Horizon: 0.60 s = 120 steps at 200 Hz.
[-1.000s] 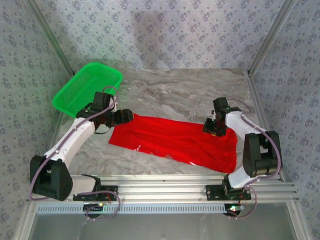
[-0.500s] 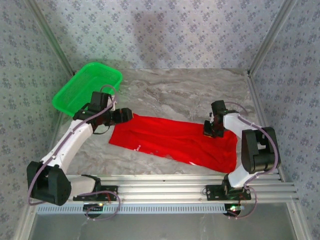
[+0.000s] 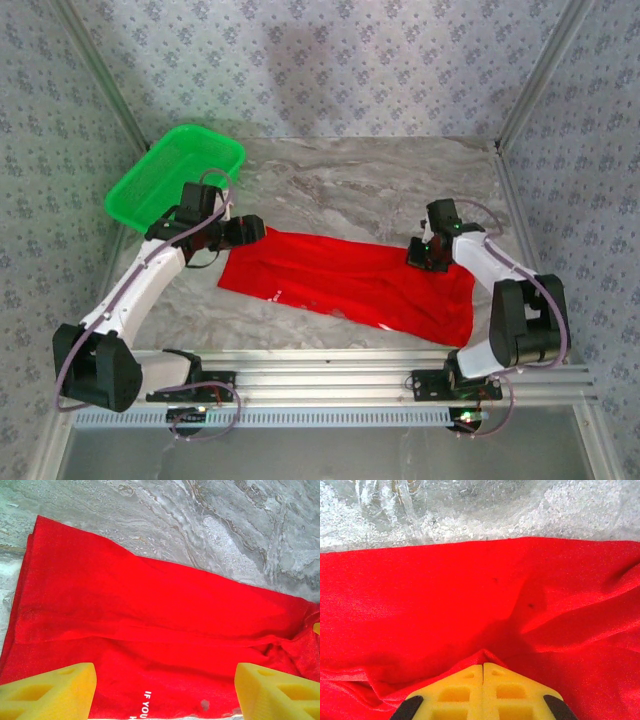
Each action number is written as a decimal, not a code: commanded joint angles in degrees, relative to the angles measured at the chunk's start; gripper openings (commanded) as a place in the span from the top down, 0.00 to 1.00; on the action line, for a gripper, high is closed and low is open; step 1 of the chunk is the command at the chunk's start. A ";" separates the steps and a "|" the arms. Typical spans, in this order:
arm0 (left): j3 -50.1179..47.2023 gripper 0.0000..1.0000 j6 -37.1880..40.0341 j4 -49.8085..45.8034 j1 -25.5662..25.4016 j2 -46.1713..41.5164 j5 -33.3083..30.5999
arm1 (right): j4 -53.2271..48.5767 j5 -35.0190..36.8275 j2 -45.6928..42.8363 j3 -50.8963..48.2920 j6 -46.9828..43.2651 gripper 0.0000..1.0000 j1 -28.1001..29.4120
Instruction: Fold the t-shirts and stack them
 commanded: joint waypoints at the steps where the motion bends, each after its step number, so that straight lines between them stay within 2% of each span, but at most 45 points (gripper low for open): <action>1: 0.90 0.27 1.53 -0.60 -0.05 -0.25 0.11 | -1.86 -1.50 -2.82 -0.93 1.20 1.00 1.55; 33: -0.02 0.27 1.55 -0.35 -0.05 -0.34 -0.22 | -2.60 -1.60 -7.81 -3.68 4.21 1.00 5.01; 79: -1.57 0.27 1.37 0.37 -0.05 -0.56 -0.29 | -3.58 -2.05 -16.27 -11.80 13.84 1.00 12.12; 120: -2.35 0.27 1.19 0.78 -0.01 -0.17 -0.38 | -3.06 -2.13 -18.98 -15.32 21.83 1.00 18.87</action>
